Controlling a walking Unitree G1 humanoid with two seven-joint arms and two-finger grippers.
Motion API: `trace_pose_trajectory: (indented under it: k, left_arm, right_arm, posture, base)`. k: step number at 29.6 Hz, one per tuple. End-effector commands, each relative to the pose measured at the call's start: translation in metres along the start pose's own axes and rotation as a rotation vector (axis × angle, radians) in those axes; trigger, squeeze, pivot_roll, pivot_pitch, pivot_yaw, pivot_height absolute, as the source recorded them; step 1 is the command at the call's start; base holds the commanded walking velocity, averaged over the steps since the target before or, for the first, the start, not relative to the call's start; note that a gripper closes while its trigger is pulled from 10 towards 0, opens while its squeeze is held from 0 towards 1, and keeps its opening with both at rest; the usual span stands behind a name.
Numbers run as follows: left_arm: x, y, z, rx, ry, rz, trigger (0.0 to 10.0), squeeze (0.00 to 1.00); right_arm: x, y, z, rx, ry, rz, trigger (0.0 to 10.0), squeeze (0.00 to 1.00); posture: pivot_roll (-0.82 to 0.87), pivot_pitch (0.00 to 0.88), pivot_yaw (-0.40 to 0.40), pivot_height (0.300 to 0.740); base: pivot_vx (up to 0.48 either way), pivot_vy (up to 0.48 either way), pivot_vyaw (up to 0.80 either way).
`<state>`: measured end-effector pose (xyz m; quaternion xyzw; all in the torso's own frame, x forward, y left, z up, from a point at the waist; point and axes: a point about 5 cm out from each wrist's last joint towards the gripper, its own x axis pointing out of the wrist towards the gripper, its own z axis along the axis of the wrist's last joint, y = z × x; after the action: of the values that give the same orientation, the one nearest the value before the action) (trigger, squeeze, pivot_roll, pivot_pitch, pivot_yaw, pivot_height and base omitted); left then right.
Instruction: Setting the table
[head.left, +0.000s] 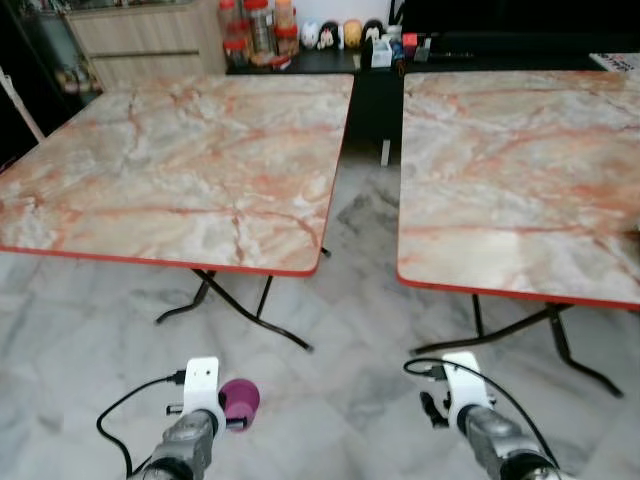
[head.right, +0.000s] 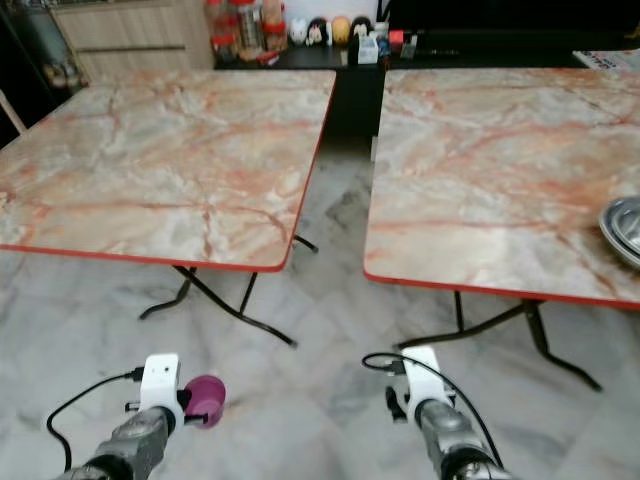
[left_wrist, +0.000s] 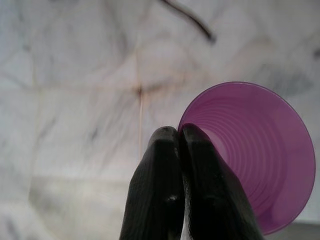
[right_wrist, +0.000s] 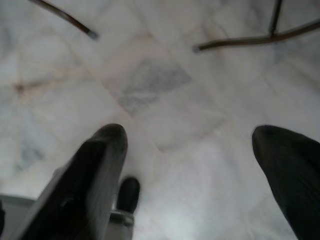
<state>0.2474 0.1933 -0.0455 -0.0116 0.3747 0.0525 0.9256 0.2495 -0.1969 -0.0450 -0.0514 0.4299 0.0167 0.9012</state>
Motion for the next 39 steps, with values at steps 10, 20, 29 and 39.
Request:
trace_pose_trajectory:
  k: [10,20,29,39]
  left_arm:
    - [0.000,0.002,0.002,0.021,0.003,0.003,10.0,0.00]
    - [0.000,0.003,0.001,0.018,0.003,0.008,10.0,0.00]
    - [-0.002,0.010,-0.012,-0.051,0.050,0.128,10.0,0.00]
    - [-0.002,0.009,-0.010,-0.049,0.045,0.110,10.0,0.00]
  right_arm:
    - [0.000,0.003,-0.001,-0.008,0.010,0.007,10.0,0.00]
    - [0.000,0.004,-0.002,0.001,0.003,0.009,10.0,0.00]
    - [0.000,0.006,-0.010,0.004,0.020,0.015,10.0,0.00]
    - [0.000,0.005,-0.008,0.012,0.013,0.009,10.0,0.00]
  posture:
    - [-0.09,0.042,0.080,0.740]
    - [-0.07,0.047,0.079,0.740]
    - [-0.09,0.077,0.097,0.740]
    - [-0.09,0.078,0.093,0.740]
  base:
    - [0.000,-0.396,-0.25]
    - [0.000,-0.395,0.00]
    - [0.000,-0.280,0.00]
    - [0.000,0.000,0.00]
